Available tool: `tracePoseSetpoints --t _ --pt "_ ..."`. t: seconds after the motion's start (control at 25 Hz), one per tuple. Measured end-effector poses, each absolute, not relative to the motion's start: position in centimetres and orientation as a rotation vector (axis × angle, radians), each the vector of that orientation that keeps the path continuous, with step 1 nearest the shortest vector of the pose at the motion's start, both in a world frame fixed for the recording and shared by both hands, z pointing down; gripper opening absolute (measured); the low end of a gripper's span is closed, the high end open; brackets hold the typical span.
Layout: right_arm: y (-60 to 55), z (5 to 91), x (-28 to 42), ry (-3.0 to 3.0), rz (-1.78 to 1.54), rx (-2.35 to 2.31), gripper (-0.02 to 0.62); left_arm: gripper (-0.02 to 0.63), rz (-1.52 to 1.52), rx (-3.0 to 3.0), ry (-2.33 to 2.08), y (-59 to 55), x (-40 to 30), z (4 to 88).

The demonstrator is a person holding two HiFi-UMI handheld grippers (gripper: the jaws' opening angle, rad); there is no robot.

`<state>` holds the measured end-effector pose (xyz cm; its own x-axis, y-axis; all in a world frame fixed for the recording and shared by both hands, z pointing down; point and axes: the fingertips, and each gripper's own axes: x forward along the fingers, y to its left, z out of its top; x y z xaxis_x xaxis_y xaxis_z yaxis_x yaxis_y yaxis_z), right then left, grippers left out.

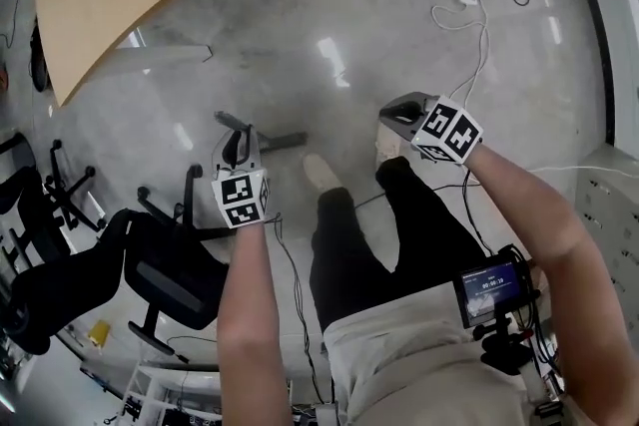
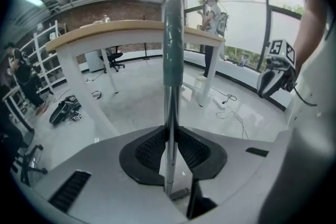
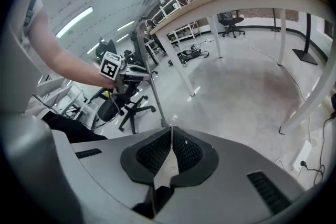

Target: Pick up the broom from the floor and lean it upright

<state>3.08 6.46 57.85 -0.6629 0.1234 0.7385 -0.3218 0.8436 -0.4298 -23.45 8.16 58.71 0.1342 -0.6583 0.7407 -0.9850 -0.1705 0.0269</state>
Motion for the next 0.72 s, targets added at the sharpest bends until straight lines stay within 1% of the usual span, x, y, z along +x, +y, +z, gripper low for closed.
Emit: tracePoseSetpoints --t 0.4,0.72 --pt "4.5 57.1 3.1 -2.204 0.682 0.104 0.018 0.072 0.622 1.724 -1.721 5.4 -21.8 56.5" --pt "2.8 56.9 4.0 -2.188 0.693 0.158 0.018 0.072 0.656 1.756 -1.703 0.9 -21.4 57.4"
